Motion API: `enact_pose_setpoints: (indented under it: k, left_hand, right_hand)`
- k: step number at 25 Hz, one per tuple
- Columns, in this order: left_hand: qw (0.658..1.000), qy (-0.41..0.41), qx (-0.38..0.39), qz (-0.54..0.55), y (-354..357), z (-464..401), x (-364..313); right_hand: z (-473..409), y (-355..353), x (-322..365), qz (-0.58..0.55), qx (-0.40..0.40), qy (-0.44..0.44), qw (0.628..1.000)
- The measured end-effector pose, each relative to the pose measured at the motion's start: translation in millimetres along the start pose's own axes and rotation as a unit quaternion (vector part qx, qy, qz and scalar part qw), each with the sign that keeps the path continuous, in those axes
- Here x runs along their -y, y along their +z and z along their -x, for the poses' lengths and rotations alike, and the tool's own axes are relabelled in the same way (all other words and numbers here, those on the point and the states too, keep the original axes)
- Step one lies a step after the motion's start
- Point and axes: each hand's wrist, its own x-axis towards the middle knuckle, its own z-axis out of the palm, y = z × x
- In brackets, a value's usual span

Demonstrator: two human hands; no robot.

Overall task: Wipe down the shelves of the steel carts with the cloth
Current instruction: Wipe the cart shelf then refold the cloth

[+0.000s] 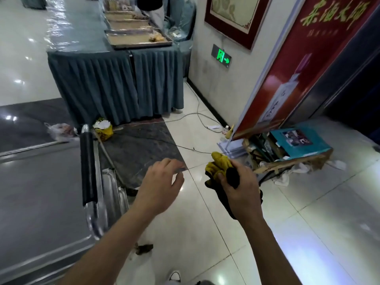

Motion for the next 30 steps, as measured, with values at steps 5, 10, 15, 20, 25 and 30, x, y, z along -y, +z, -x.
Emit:
enact_pose_setpoints:
  k: [5, 10, 15, 20, 25, 30]
  left_hand:
    - [0.998, -0.055, -0.022, -0.027, 1, -81, 29]
    - [0.992, -0.101, -0.066, -0.048, 15, -188, 60]
    - [0.977, -0.163, -0.113, -0.074, 16, -297, 79]
    - [0.953, -0.249, -0.159, -0.072, 2, -366, 121]
    - [0.92, -0.31, -0.229, -0.073, -24, -420, 185]
    - [0.87, -0.372, -0.314, -0.082, -86, -462, 276]
  right_hand:
    - [-108, 46, -13, -0.045, 0.047, -0.016, 0.998]
    - [-235, 111, -25, -0.093, 0.12, -0.066, 0.986]
    - [-369, 173, -26, -0.135, 0.172, -0.113, 0.969]
    - [-474, 246, 3, -0.142, 0.246, -0.167, 0.944]
    - [-552, 331, 61, -0.138, 0.314, -0.248, 0.906]
    - [-615, 429, 151, -0.138, 0.35, -0.304, 0.875]
